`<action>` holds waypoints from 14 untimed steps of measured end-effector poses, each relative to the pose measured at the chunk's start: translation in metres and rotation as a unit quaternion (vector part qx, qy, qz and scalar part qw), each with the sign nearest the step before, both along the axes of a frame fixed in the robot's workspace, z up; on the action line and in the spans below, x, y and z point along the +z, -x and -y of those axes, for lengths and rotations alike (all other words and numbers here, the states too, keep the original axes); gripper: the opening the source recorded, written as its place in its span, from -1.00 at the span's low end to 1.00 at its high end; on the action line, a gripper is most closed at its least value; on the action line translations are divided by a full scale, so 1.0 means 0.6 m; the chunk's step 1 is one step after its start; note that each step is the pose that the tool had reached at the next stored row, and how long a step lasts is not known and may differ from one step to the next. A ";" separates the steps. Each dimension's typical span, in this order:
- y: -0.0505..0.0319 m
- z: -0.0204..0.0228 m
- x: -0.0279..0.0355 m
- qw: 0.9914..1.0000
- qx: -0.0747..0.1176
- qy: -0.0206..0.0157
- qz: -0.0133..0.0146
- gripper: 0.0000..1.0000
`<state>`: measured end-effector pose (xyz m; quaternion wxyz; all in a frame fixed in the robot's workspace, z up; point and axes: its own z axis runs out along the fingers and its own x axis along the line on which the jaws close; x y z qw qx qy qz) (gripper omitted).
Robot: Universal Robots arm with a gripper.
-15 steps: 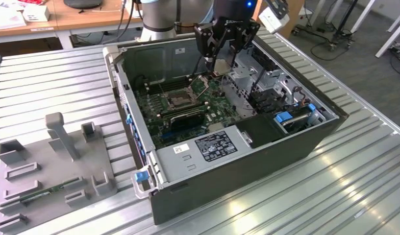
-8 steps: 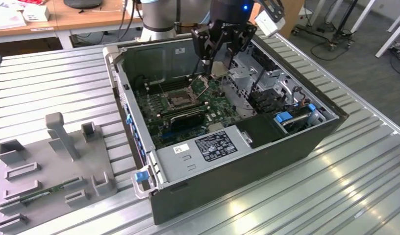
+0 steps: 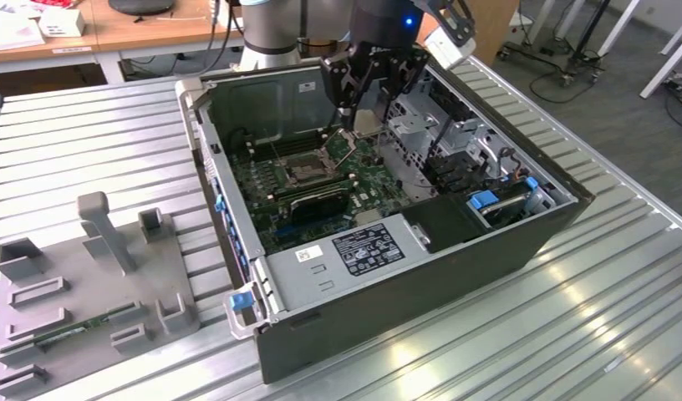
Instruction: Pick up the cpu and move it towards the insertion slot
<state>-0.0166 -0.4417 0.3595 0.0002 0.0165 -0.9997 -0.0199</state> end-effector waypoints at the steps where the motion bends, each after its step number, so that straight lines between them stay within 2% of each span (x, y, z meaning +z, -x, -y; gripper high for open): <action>1: 0.001 -0.0006 -0.001 1.000 0.000 0.000 0.000 0.09; 7: 0.011 -0.0071 -0.009 1.000 0.000 0.000 0.000 0.09; 14: 0.019 -0.0236 -0.020 1.000 0.000 0.000 0.000 0.09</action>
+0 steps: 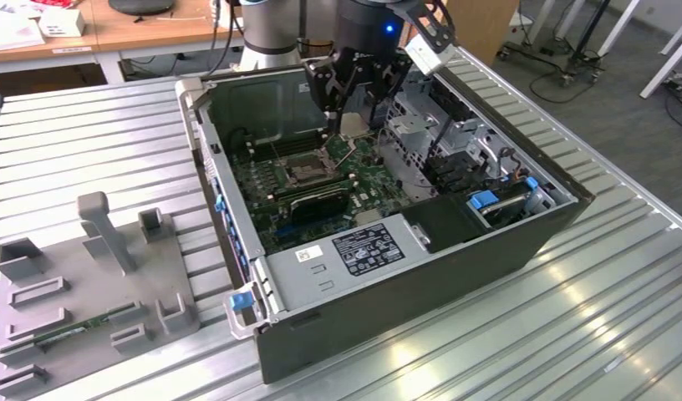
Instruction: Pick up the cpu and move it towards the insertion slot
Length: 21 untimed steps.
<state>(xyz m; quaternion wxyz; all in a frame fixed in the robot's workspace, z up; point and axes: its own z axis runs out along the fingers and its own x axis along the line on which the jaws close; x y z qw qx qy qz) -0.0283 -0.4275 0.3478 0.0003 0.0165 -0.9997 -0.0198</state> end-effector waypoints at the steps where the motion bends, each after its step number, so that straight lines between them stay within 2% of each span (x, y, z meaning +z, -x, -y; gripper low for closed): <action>1: 0.001 -0.0030 -0.001 1.000 0.000 0.000 0.000 0.09; 14: 0.010 -0.0487 -0.019 1.000 0.000 0.000 0.000 0.09; 21: 0.013 -0.0788 -0.025 1.000 0.000 0.000 0.000 0.09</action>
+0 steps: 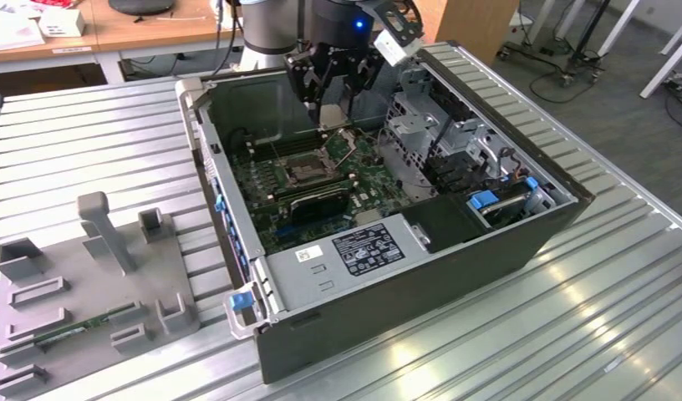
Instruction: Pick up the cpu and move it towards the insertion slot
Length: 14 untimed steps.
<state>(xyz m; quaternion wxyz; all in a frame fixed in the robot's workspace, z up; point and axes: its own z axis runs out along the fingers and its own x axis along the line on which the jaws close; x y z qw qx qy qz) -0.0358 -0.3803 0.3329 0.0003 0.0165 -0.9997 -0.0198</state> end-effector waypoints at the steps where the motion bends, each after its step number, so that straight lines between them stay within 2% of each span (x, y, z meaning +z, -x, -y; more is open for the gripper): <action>1: 0.000 -0.0052 -0.001 1.000 0.000 0.000 0.000 0.09; 8: 0.004 -0.0437 -0.008 1.000 0.000 0.000 0.000 0.09; 10: 0.005 -0.0513 -0.011 1.000 0.000 0.000 0.000 0.09; 14: 0.006 -0.0601 -0.018 1.000 0.000 0.000 0.000 0.09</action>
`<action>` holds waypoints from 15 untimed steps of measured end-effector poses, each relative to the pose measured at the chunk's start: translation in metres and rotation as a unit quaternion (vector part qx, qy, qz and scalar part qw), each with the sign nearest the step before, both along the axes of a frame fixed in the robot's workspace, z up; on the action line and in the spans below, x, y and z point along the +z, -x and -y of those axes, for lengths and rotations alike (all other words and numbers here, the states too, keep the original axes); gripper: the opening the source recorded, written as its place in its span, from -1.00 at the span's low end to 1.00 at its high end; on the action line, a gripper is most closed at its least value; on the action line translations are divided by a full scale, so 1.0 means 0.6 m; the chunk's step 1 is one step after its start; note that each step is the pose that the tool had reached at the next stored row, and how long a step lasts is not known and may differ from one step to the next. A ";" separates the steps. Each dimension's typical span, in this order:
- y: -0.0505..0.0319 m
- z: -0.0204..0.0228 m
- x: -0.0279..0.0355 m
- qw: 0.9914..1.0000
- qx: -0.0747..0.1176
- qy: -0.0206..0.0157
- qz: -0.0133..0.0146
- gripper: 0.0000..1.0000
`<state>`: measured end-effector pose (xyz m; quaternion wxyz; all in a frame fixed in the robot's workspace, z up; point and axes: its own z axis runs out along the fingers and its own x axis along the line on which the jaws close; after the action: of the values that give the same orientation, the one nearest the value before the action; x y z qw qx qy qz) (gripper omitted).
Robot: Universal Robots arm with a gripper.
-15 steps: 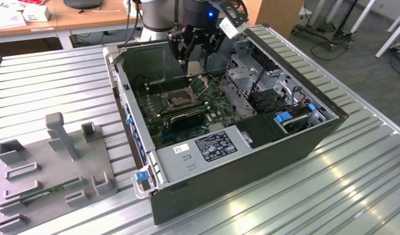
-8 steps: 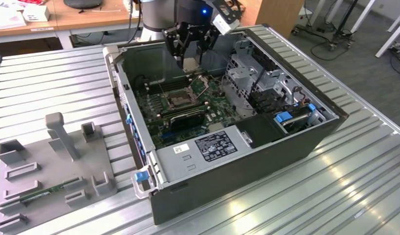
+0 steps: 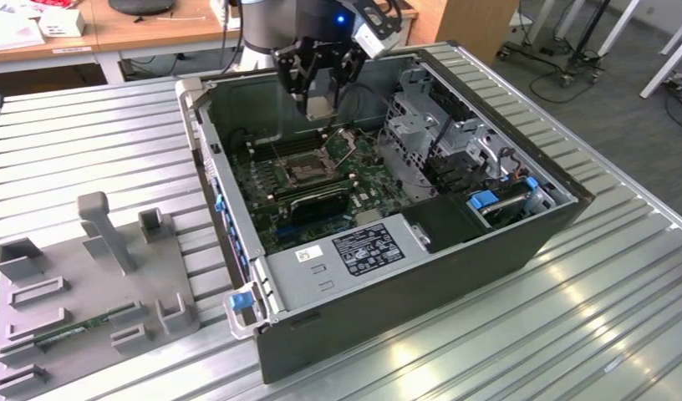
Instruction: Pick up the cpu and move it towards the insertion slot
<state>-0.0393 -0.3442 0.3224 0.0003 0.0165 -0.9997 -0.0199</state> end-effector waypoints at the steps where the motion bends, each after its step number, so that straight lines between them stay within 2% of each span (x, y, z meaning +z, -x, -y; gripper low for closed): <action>1: 0.000 -0.0022 -0.001 1.000 0.000 0.000 0.000 0.09; 6: 0.001 -0.0139 -0.005 1.000 0.000 0.000 0.000 0.09; 15: 0.001 -0.0144 -0.005 1.000 0.000 0.000 0.000 0.09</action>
<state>-0.0401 -0.3356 0.3193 0.0002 0.0165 -0.9997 -0.0199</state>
